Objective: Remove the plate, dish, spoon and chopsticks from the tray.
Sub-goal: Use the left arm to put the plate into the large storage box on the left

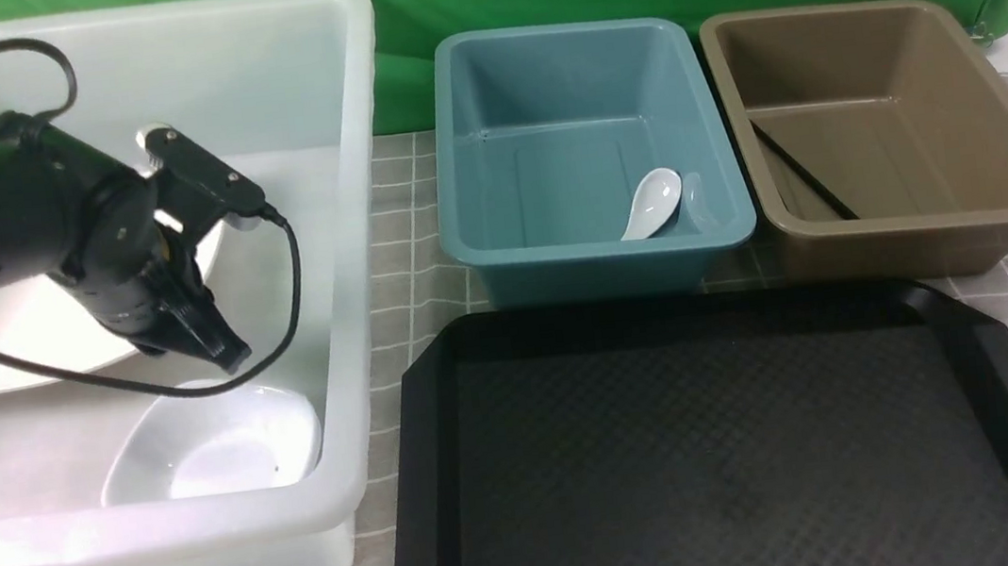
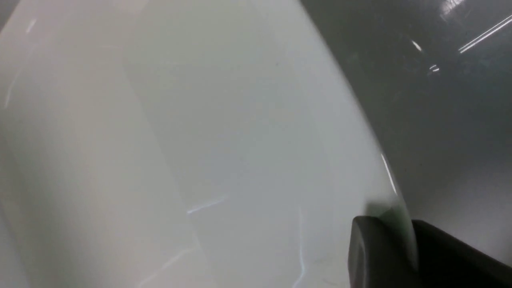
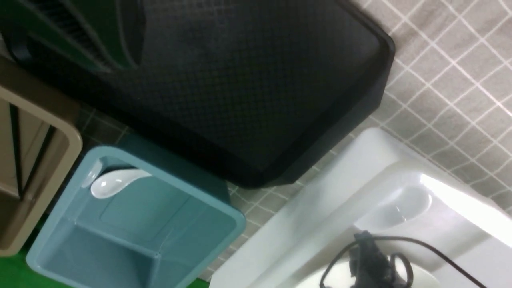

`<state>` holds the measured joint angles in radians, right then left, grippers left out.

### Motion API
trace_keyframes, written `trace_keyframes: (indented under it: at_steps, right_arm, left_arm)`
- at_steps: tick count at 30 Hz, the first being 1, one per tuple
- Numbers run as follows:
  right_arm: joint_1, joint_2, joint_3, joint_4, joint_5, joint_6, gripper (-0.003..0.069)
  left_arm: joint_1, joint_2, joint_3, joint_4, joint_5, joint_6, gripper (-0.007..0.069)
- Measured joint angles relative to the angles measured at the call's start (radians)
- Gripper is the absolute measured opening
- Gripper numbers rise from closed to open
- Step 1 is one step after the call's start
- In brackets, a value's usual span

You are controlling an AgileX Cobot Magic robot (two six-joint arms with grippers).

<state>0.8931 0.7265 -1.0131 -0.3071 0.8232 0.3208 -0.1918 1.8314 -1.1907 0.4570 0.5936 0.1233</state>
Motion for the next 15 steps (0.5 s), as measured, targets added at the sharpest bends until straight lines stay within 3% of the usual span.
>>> trace_keyframes:
  at_steps: [8,15]
  right_arm:
    - [0.000,0.000,0.000,0.049,0.022,-0.015,0.0029]
    - [0.000,0.000,0.000,0.083,0.024,-0.036,0.0036]
  left_arm:
    - [0.000,0.028,0.000,-0.024,0.005,-0.001,0.0250]
    - [0.000,0.023,0.000,-0.092,0.021,-0.001,0.0292]
